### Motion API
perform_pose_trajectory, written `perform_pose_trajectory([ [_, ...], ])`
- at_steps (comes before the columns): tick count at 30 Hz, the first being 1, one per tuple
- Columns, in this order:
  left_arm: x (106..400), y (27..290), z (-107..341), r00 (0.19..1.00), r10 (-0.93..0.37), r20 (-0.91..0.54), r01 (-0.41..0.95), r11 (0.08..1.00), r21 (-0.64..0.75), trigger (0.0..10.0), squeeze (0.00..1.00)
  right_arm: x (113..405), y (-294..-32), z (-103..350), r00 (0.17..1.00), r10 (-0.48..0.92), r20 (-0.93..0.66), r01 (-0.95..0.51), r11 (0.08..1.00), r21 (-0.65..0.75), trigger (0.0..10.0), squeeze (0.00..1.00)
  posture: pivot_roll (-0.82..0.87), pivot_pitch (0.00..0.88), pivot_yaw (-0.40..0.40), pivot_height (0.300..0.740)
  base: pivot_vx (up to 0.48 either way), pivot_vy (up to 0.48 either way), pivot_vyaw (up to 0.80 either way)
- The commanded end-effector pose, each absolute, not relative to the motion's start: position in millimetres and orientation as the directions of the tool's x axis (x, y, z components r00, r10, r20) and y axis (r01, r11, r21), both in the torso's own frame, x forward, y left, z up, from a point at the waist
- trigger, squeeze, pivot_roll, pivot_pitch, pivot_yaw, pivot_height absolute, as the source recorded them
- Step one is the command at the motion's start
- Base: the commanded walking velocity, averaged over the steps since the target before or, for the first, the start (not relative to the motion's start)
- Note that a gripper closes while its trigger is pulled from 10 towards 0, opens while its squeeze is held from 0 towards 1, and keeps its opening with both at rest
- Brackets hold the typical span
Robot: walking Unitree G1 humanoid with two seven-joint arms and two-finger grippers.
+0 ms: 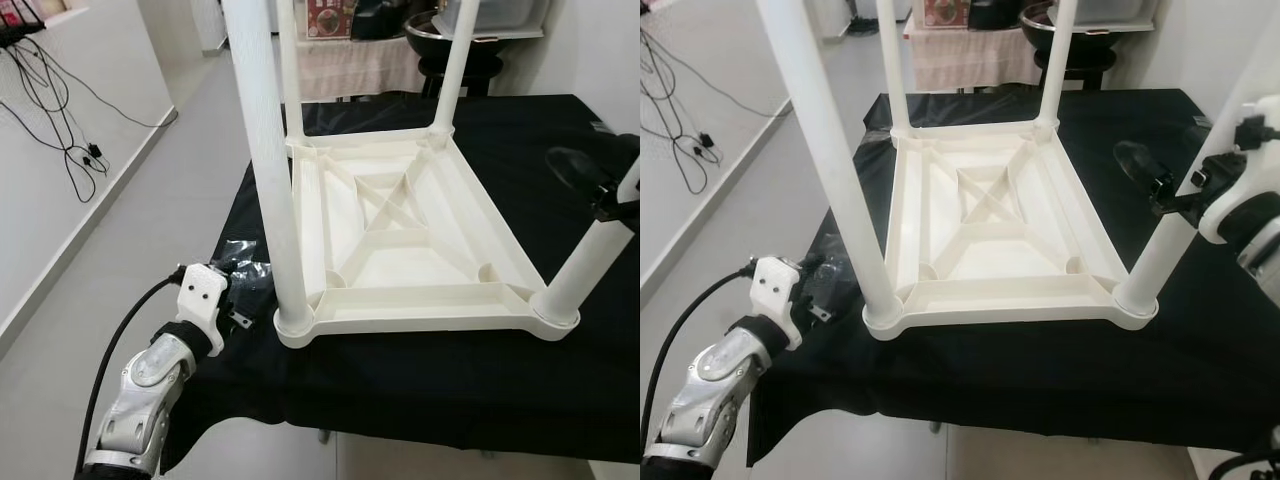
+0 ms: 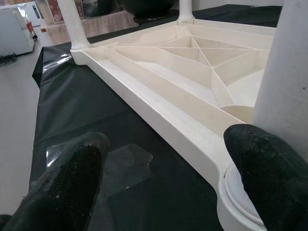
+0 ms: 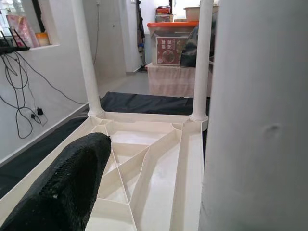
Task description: Building children table
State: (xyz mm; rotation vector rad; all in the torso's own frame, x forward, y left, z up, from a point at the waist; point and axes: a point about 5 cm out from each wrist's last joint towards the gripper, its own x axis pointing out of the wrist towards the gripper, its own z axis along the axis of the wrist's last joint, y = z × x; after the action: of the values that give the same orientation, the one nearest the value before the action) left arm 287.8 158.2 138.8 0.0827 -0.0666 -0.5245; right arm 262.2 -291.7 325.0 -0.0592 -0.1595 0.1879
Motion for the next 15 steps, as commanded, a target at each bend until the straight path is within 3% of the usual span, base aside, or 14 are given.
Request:
perform_pose_trajectory([
  [1, 281.5, 152.6, 136.0, 0.835, -0.549, 0.021, 0.545, 0.833, 0.099, 10.0, 0.0, 264.8, -278.0, 323.1, 0.955, 0.259, 0.143, -0.251, 0.965, -0.071, 10.0, 0.0, -0.19, 0.085, 0.028, 0.74, 0.0, 0.0, 0.0],
  [6, 267.8, 148.2, 133.3, 0.855, -0.517, 0.026, 0.515, 0.855, 0.07, 10.0, 0.0, 270.0, -268.8, 318.8, 0.949, 0.281, 0.14, -0.276, 0.959, -0.059, 10.0, 0.0, -0.18, 0.081, 0.031, 0.74, 0.0, 0.0, 0.0],
  [15, 256.7, 138.6, 136.8, 0.846, -0.532, 0.037, 0.531, 0.846, 0.045, 10.0, 0.0, 273.6, -260.2, 316.0, 0.94, 0.308, 0.145, -0.304, 0.951, -0.046, 10.0, 0.0, -0.17, 0.075, 0.03, 0.74, 0.0, -0.455, 0.0],
])
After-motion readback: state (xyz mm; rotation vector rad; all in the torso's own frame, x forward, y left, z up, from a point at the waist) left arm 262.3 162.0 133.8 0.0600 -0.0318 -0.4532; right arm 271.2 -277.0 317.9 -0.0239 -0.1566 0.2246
